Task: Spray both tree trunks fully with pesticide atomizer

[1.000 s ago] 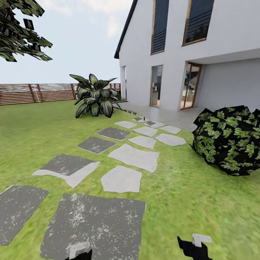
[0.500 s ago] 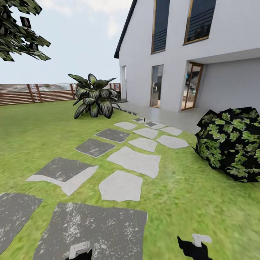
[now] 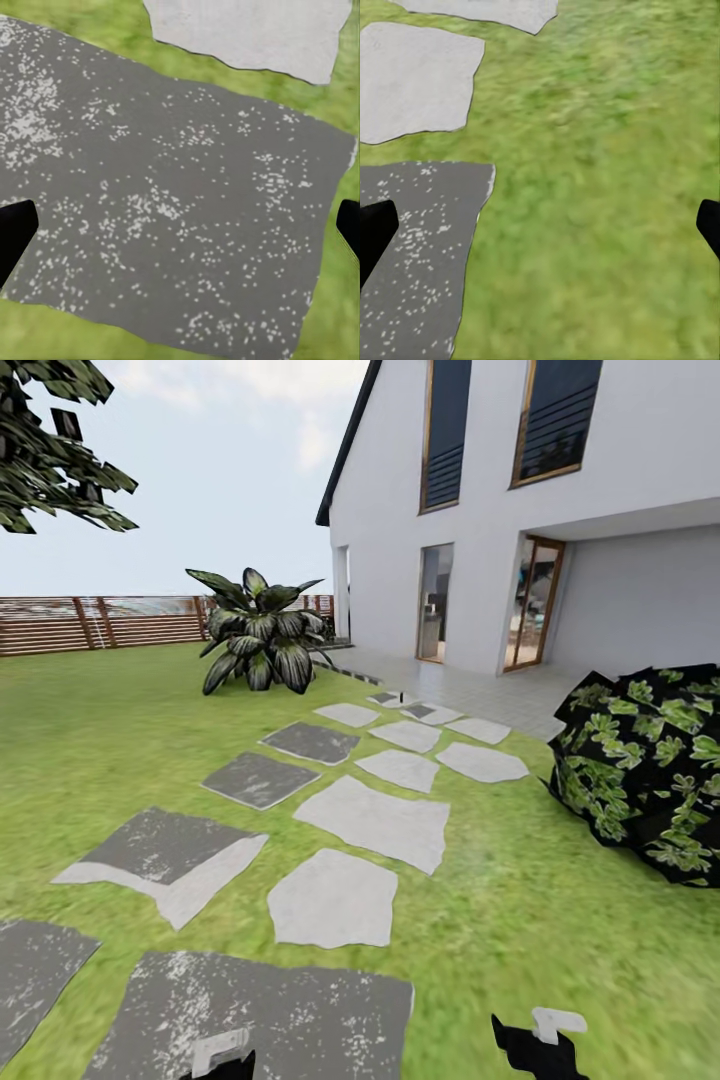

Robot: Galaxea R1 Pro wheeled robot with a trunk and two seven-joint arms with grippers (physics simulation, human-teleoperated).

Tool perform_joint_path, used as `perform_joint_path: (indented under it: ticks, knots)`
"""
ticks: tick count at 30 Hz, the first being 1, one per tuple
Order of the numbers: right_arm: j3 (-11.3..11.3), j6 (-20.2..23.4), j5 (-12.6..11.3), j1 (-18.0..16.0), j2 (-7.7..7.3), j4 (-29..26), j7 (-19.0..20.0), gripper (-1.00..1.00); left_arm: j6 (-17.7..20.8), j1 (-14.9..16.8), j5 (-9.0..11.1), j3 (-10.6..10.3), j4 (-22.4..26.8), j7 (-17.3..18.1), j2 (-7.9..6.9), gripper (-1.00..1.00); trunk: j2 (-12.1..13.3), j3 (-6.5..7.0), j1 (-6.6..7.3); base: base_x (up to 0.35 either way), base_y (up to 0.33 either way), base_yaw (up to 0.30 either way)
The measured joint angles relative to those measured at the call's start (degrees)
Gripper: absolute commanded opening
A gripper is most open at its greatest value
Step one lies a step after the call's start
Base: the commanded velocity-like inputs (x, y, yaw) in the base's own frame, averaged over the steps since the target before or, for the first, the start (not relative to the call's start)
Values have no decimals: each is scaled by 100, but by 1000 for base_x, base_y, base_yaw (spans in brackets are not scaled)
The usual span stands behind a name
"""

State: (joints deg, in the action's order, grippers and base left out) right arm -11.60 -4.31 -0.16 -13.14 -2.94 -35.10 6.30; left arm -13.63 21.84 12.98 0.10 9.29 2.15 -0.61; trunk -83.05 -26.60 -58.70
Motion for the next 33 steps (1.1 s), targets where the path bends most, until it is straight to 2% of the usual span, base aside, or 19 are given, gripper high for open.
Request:
perform_joint_path:
  ticks: [7,21,33]
  knots:
    - [-6,1,0,1,-8,5,-8,100,0,1,-1,0,-1,0,0,100,0,0,0,335,0,-76]
    - [-7,1,0,1,-7,5,-9,100,0,1,-1,0,-1,0,1,100,0,0,0,335,0,-221]
    - [-3,0,0,0,-4,7,-1,100,0,0,-1,0,0,0,0,100,0,0,0,335,0,-37]
